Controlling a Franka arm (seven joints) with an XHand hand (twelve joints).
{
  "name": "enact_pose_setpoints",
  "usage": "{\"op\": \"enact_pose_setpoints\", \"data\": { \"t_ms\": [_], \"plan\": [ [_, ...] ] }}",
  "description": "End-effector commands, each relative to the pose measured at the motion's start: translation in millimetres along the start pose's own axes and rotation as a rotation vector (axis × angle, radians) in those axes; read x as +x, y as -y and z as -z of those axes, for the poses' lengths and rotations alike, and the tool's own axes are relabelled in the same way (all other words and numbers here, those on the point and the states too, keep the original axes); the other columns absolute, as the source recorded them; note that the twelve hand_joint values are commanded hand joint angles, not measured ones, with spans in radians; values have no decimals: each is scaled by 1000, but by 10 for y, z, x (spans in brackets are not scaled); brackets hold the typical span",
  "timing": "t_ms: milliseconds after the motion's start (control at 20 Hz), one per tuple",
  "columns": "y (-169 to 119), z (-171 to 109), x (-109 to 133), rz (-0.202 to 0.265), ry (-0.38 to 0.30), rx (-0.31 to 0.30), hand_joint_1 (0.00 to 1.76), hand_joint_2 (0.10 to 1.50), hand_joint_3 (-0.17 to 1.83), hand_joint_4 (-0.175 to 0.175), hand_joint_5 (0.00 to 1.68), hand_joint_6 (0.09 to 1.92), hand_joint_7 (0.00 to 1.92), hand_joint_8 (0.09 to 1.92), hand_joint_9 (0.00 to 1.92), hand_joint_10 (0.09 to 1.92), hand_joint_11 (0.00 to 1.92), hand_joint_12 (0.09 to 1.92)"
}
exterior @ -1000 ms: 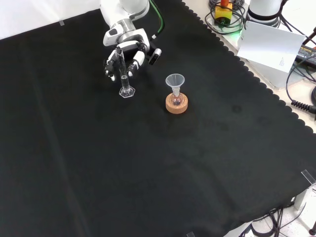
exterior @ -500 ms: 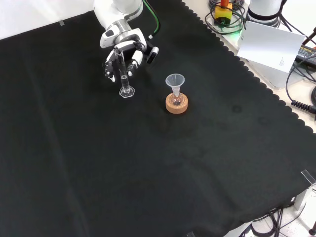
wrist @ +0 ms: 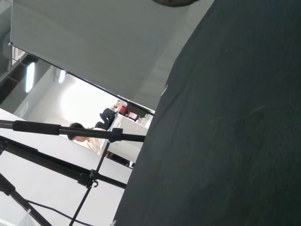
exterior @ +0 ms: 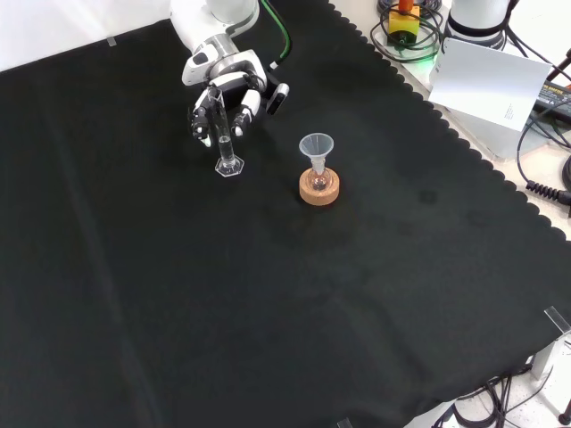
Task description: Pick up the graduated cylinder.
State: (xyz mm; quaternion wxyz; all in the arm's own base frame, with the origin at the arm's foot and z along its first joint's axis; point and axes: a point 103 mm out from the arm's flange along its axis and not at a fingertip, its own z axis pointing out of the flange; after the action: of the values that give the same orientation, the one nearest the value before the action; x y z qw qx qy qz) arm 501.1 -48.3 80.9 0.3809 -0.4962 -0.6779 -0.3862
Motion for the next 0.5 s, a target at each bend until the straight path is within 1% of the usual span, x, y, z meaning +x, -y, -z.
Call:
{"op": "enact_pose_setpoints", "data": {
  "t_ms": [50,500],
  "plan": [
    [13,35,-5,-4,1,7,1173,1046,-175,-10,549,511,593,566,842,400,564,1191],
    [17,22,-24,-6,-2,18,1179,1052,-175,-11,556,583,578,577,854,398,630,1160]
  ]
}}
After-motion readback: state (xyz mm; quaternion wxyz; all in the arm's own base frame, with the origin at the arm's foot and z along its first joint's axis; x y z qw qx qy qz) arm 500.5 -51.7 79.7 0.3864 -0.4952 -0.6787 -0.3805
